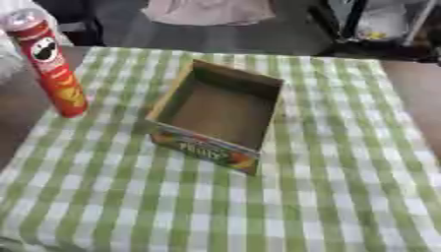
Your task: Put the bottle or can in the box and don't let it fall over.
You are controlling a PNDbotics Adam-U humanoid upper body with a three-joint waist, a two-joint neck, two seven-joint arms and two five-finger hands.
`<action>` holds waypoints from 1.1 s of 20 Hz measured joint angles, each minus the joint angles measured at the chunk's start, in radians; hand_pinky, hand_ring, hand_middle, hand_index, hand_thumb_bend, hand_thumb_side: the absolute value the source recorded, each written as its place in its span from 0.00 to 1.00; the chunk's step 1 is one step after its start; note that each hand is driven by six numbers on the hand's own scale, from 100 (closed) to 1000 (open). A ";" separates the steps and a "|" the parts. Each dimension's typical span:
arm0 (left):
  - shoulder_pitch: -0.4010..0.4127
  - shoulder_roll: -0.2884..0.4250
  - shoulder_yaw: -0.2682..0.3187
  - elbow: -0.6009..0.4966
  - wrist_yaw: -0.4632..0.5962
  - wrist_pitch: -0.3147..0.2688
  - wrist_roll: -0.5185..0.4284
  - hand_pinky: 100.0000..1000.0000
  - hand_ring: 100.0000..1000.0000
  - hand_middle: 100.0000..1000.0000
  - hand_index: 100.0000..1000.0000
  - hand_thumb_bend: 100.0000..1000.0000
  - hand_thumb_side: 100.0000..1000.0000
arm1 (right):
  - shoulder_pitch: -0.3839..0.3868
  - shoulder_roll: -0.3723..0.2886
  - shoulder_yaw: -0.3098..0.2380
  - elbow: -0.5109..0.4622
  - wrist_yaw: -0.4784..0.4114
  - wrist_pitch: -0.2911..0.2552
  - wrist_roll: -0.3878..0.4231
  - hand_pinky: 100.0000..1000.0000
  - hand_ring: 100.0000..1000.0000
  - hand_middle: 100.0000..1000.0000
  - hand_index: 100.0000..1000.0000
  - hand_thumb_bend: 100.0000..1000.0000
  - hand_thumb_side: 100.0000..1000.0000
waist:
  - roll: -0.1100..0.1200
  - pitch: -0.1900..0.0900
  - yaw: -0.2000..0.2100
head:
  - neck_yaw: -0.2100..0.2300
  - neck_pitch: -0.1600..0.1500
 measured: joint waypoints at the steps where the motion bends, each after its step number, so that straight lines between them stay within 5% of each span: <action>1: 0.000 0.000 0.000 0.000 0.000 0.000 0.000 1.00 0.72 0.68 0.76 0.28 0.58 | 0.000 0.000 0.000 0.000 0.000 0.000 0.000 0.50 0.91 1.00 0.80 1.00 0.49 | 0.000 0.000 0.000 | 0.000 0.000; 6: -0.001 0.000 -0.001 0.001 0.000 0.008 -0.003 1.00 0.72 0.68 0.77 0.31 0.56 | 0.000 0.000 0.000 0.000 0.000 0.001 -0.001 0.50 0.91 1.00 0.80 1.00 0.49 | 0.000 0.000 0.000 | 0.002 0.002; 17: -0.002 0.010 -0.001 0.009 -0.015 0.028 0.004 1.00 0.72 0.68 0.78 0.48 0.26 | 0.000 0.000 0.000 0.000 0.000 0.004 0.000 0.50 0.91 1.00 0.80 1.00 0.49 | 0.001 0.000 0.000 | 0.015 0.003; 22: -0.002 0.015 0.000 0.027 -0.040 0.054 -0.003 1.00 0.75 0.71 0.79 0.61 0.32 | 0.000 0.000 0.000 0.000 0.001 0.005 0.000 0.50 0.90 1.00 0.80 1.00 0.49 | 0.002 0.001 0.000 | 0.019 0.002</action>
